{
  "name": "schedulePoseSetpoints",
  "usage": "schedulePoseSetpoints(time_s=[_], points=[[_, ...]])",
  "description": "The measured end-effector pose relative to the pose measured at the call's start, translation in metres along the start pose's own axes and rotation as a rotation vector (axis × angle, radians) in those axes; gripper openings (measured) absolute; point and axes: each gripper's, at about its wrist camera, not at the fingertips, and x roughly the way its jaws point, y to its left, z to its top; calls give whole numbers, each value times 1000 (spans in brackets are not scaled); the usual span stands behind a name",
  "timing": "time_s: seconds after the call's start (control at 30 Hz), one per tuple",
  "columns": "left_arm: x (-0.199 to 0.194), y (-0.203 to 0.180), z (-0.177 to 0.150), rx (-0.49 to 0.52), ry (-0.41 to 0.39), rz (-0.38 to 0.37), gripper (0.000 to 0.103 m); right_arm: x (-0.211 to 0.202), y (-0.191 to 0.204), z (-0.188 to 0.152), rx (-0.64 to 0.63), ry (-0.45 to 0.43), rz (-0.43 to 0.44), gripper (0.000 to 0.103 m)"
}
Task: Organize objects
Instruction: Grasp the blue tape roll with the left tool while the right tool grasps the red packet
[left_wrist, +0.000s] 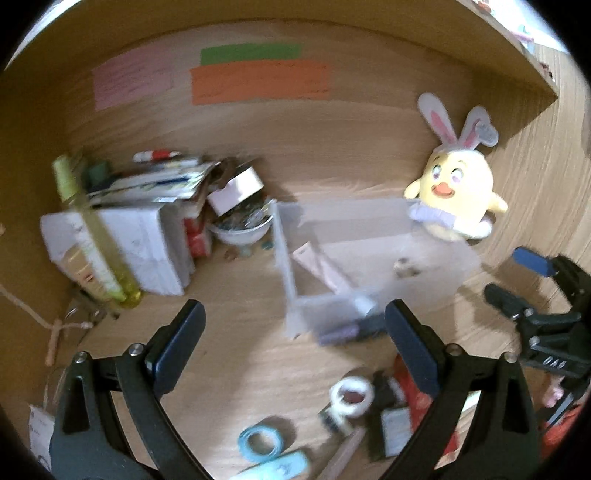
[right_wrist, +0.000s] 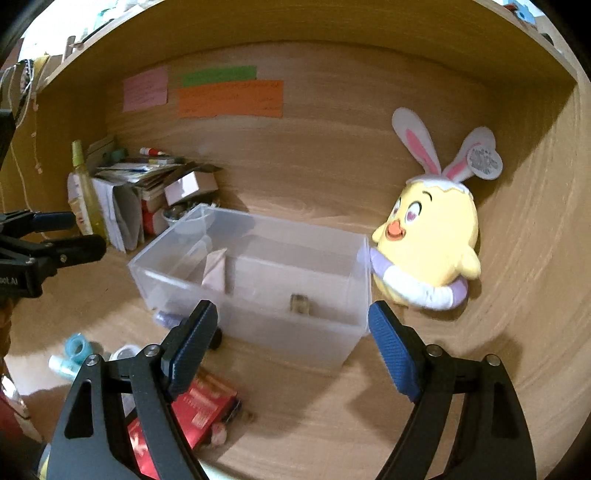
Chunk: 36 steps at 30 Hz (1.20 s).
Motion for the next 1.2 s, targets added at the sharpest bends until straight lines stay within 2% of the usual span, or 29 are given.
schedulePoseSetpoints(time_s=[0.13, 0.53, 0.7, 0.93, 1.0, 1.2], points=[[-3, 13, -25, -13, 34, 22, 99, -6, 6, -12, 6, 9, -14, 82], [8, 32, -82, 1, 153, 84, 99, 11, 29, -42, 60, 107, 56, 83], [21, 37, -96, -15, 201, 50, 99, 26, 41, -49, 65, 161, 67, 83], [29, 40, -107, -17, 229, 5, 98, 47, 55, -51, 71, 225, 75, 83], [30, 39, -109, -16, 236, -11, 82, 52, 57, -52, 75, 237, 68, 83], [35, 38, -113, 0, 243, -23, 59, 61, 60, -53, 78, 255, 50, 81]])
